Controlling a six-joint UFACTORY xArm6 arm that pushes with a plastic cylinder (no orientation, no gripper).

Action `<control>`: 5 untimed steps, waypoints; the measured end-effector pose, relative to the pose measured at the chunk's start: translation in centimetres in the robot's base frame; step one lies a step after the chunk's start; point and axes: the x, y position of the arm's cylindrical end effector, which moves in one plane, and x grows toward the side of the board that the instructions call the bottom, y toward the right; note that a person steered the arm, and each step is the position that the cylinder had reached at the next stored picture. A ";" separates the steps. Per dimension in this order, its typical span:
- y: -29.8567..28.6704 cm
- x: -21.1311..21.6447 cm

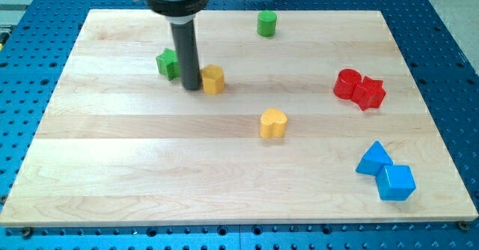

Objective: Place the green circle bottom left to the yellow hexagon

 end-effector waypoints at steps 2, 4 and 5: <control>9.0 -3.3; 21.5 -16.7; 16.9 -19.7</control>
